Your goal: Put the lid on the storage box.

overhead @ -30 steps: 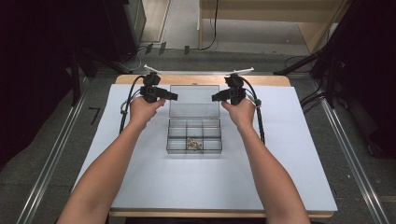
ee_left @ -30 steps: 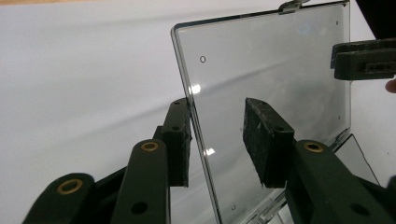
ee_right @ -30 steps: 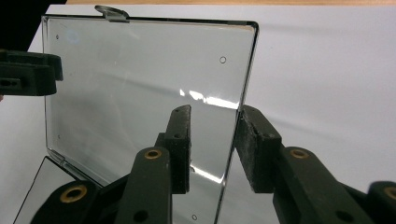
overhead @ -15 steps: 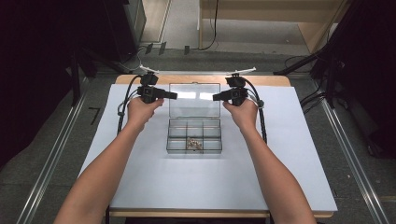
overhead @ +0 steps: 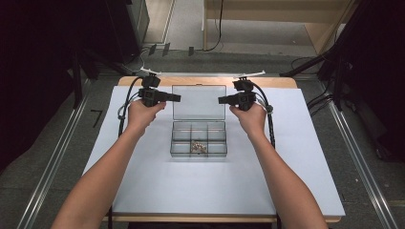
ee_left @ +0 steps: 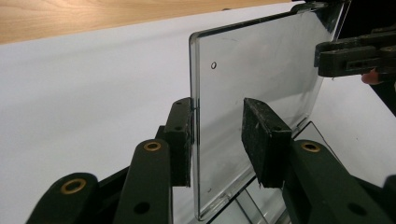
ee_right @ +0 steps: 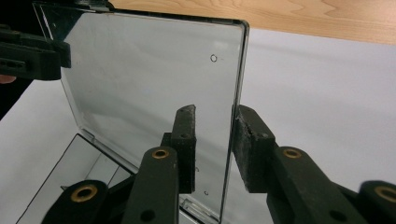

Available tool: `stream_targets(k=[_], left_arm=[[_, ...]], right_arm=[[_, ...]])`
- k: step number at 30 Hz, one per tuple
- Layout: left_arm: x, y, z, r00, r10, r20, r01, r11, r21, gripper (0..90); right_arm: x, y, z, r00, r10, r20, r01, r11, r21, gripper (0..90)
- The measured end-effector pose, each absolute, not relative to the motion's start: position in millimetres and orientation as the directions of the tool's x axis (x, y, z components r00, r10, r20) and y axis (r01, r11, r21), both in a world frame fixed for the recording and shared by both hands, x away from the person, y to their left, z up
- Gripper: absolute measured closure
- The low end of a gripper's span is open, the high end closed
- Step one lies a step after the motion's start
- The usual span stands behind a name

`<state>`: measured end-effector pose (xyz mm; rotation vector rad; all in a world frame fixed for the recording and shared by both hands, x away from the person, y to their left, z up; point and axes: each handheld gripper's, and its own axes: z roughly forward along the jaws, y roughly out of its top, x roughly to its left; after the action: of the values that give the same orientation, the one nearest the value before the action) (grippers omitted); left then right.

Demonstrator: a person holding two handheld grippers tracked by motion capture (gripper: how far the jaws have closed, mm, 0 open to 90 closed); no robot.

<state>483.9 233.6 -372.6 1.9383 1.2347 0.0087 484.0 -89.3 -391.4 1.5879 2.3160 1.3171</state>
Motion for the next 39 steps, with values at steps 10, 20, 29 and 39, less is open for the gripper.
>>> stream_targets(k=[10, 20, 29, 39], left_arm=[[473, 231, -366, 0.560, 0.754, -0.342, 0.717, -0.235, 0.657, 64.7], [462, 235, -365, 0.578, 0.733, -0.358, 0.701, -0.222, 0.678, 65.0], [454, 236, -361, 0.608, 0.715, -0.346, 0.680, -0.243, 0.692, 65.1], [448, 237, -359, 0.622, 0.705, -0.340, 0.666, -0.247, 0.704, 65.0]], right_arm=[[473, -90, -385, -0.527, 0.768, 0.363, 0.712, 0.165, 0.683, 71.7], [460, -91, -383, -0.574, 0.750, 0.330, 0.664, 0.191, 0.723, 70.6], [450, -89, -378, -0.607, 0.744, 0.279, 0.634, 0.240, 0.735, 69.1], [444, -91, -377, -0.622, 0.731, 0.281, 0.623, 0.245, 0.743, 68.1]])
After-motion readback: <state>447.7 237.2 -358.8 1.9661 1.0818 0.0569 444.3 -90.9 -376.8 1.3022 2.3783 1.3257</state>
